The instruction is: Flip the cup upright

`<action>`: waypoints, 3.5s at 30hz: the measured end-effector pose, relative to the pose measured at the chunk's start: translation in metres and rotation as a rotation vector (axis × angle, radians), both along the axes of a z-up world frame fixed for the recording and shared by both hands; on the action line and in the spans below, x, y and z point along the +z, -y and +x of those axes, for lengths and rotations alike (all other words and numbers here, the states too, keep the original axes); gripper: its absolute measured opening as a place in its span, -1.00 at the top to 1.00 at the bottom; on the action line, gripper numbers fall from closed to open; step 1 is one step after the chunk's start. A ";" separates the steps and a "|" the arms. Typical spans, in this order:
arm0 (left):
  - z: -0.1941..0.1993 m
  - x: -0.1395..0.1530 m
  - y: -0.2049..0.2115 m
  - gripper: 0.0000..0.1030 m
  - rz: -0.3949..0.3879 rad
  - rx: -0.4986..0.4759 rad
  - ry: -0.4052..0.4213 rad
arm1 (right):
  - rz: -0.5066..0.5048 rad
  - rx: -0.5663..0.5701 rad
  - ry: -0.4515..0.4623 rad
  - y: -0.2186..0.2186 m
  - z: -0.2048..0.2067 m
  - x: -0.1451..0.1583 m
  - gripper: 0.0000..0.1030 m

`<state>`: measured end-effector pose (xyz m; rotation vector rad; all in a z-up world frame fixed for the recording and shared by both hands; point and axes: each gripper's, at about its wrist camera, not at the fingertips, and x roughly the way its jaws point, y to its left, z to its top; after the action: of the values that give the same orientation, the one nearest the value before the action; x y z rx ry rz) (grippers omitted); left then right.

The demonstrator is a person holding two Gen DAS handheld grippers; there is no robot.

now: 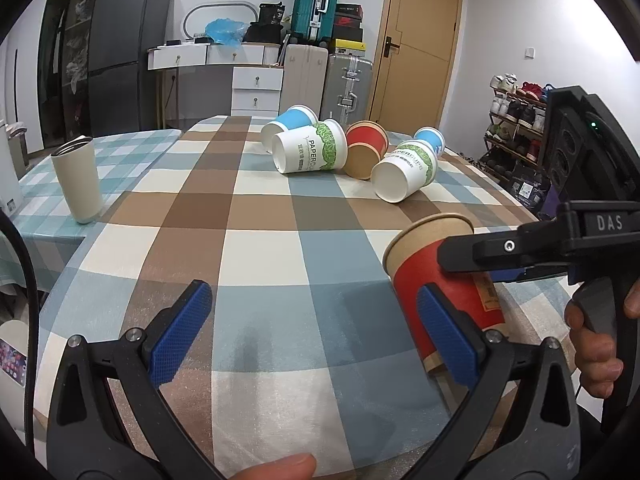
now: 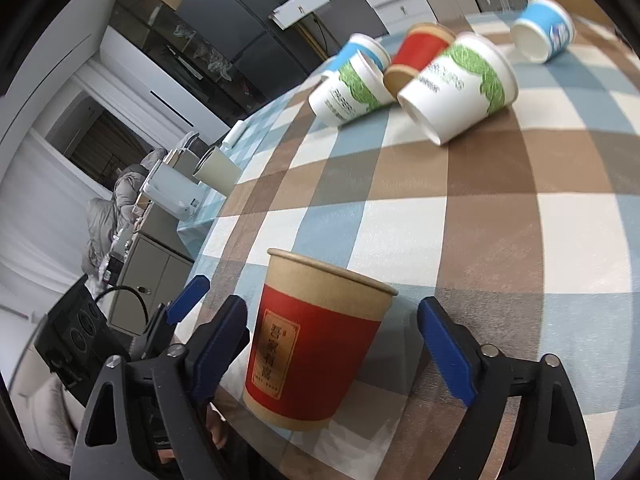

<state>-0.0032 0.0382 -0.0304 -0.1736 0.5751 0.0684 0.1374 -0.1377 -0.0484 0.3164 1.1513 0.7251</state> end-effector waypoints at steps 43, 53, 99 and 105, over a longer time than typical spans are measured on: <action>-0.001 -0.001 0.003 -0.98 -0.021 -0.010 0.004 | -0.283 -0.056 0.497 -0.018 -0.005 0.029 -0.29; -0.001 -0.002 0.003 -0.98 -0.020 -0.009 0.003 | -0.295 0.016 0.534 -0.012 -0.024 0.035 -0.25; -0.008 0.018 0.033 -0.98 0.031 -0.106 0.157 | -0.102 -0.071 0.807 0.064 -0.086 0.041 -1.00; -0.009 0.024 0.043 -0.98 0.062 -0.125 0.216 | -0.072 -0.072 0.815 0.072 -0.088 0.041 -1.00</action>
<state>-0.0126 -0.0052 -0.0060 -0.0828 0.3668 -0.0531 0.0494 -0.2094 -0.0071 -0.0143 0.3872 0.6522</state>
